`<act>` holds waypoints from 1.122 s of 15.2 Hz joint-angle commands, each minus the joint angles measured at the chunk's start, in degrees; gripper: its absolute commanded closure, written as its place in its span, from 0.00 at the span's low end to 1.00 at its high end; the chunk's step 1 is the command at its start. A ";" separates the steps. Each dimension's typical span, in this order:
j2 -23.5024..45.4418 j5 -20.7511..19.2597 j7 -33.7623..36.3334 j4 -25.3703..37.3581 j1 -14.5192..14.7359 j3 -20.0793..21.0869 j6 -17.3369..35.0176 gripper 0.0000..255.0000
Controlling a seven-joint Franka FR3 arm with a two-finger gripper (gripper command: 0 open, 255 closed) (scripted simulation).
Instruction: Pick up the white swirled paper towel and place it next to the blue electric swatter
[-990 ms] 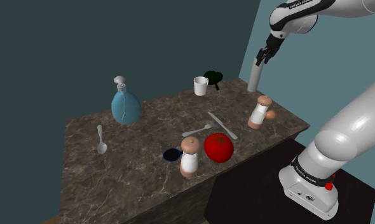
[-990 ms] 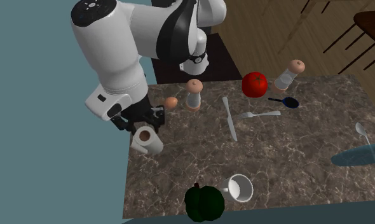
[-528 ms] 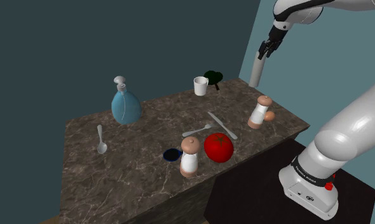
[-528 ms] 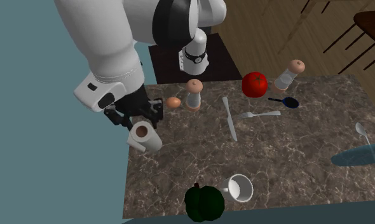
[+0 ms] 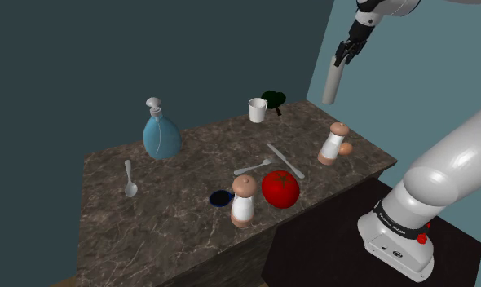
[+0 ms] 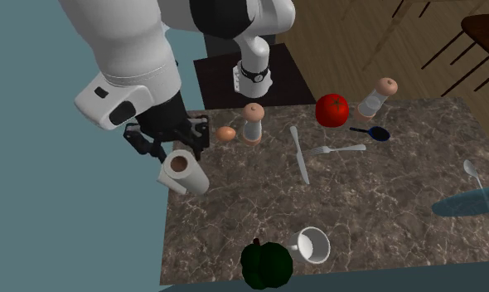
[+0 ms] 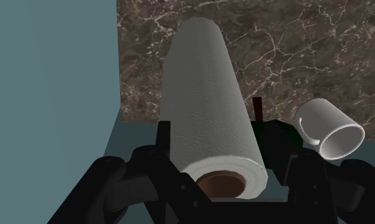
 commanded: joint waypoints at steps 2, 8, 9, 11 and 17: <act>-0.31 -0.19 0.32 2.02 0.05 0.15 -2.30 1.00; -0.17 -0.19 0.59 6.77 0.13 0.24 -6.93 1.00; -0.10 -0.16 0.62 7.61 0.14 0.25 -7.70 1.00; 0.09 -0.09 0.66 9.35 0.17 0.24 -9.26 1.00; 1.02 0.28 0.67 14.94 0.22 0.14 -14.02 1.00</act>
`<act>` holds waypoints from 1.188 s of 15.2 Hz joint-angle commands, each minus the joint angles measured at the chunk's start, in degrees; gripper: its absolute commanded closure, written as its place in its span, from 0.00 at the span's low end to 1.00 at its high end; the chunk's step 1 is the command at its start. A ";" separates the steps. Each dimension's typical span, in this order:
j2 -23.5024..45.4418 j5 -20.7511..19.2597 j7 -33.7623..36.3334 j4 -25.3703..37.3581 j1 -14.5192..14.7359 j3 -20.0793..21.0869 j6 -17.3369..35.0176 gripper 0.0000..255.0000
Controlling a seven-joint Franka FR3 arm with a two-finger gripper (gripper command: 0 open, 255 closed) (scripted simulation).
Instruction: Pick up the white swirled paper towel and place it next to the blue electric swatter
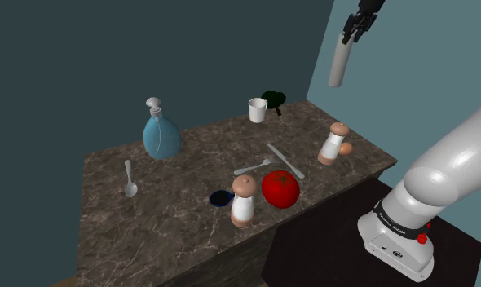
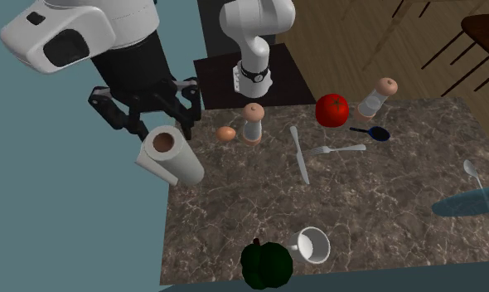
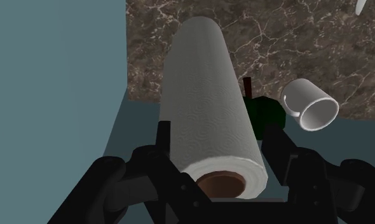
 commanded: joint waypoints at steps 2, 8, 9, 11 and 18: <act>0.42 0.17 0.02 2.83 0.01 -0.05 -2.47 1.00; 2.15 0.95 -0.21 9.37 -0.05 -0.39 -7.48 1.00; 2.51 1.11 -0.27 10.55 -0.08 -0.46 -8.34 1.00; 3.18 1.43 -0.39 12.67 -0.14 -0.61 -9.86 1.00; -4.54 -2.75 10.66 0.54 3.85 6.41 -4.46 1.00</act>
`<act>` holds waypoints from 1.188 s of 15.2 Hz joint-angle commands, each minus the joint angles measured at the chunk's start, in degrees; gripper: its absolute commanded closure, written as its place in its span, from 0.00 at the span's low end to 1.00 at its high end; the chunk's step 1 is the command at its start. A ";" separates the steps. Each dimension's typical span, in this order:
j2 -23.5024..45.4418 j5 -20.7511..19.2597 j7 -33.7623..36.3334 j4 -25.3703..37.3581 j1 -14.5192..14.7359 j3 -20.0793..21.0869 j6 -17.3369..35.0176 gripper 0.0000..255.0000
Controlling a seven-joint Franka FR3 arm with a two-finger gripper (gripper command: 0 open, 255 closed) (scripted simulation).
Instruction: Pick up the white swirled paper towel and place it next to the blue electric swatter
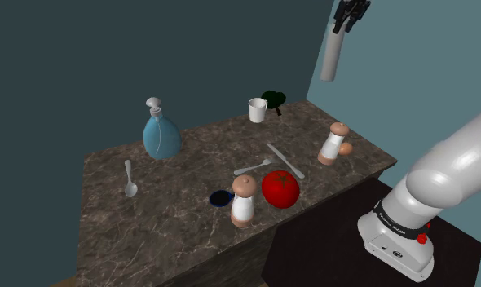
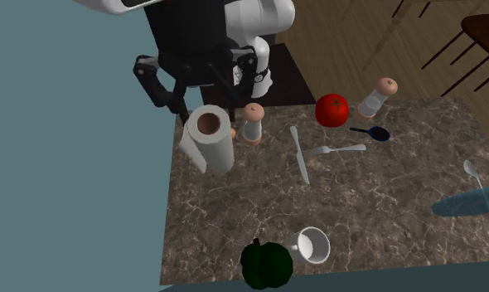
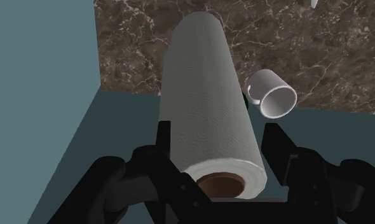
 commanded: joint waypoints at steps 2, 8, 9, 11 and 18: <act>-2.59 -1.17 4.68 -4.69 1.44 3.01 2.30 1.00; -5.18 -2.14 13.29 -10.83 4.11 8.67 5.78 1.00; -5.38 -2.21 14.69 -11.60 4.56 9.59 6.32 1.00; -5.59 -2.30 17.47 -12.95 5.44 11.42 7.38 1.00; -4.39 -2.45 27.03 -15.55 8.70 17.60 10.82 1.00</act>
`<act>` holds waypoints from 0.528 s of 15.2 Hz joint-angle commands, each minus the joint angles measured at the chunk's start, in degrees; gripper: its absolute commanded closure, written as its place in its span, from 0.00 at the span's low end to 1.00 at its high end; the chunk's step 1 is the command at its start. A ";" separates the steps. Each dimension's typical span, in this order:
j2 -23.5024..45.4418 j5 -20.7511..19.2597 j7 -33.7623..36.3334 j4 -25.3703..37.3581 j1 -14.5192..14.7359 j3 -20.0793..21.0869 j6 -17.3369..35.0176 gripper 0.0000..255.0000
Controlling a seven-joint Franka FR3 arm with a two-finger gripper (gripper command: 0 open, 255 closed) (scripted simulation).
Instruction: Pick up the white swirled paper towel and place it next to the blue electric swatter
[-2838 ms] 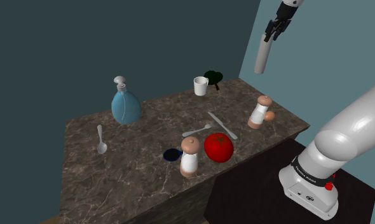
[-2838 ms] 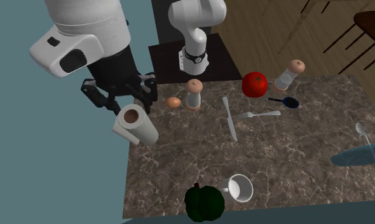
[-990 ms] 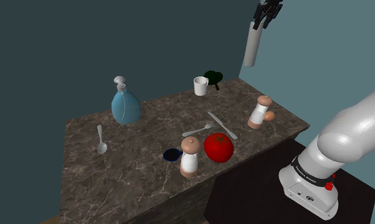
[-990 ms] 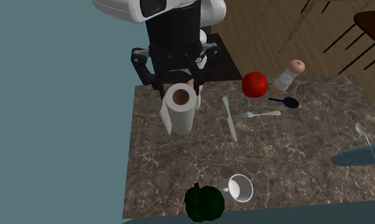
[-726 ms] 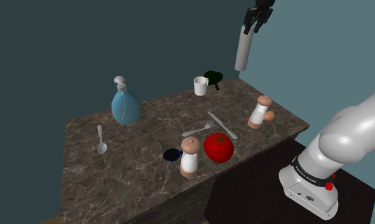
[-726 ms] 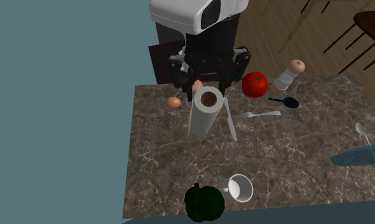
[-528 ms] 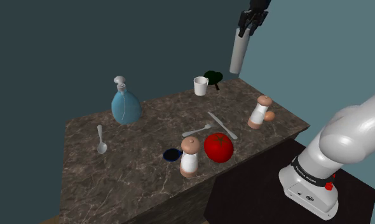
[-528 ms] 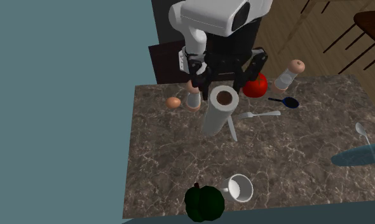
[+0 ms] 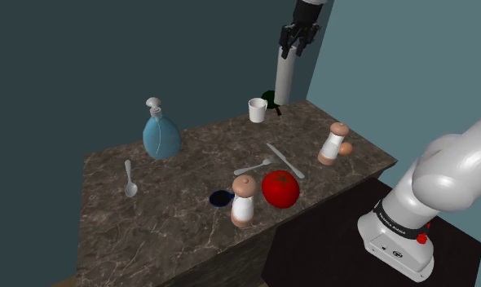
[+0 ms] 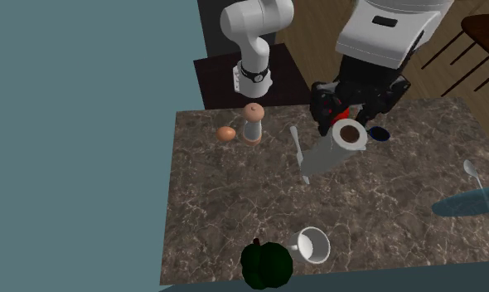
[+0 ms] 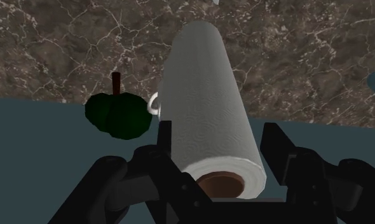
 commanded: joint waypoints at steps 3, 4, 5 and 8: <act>1.09 -0.22 5.72 -1.09 1.95 3.57 1.95 1.00; 1.67 -0.29 7.07 -0.99 2.41 4.42 2.37 1.00; 2.31 -0.38 8.42 -0.83 2.88 5.25 2.77 1.00; 4.54 -0.79 12.47 0.06 4.31 7.69 3.88 1.00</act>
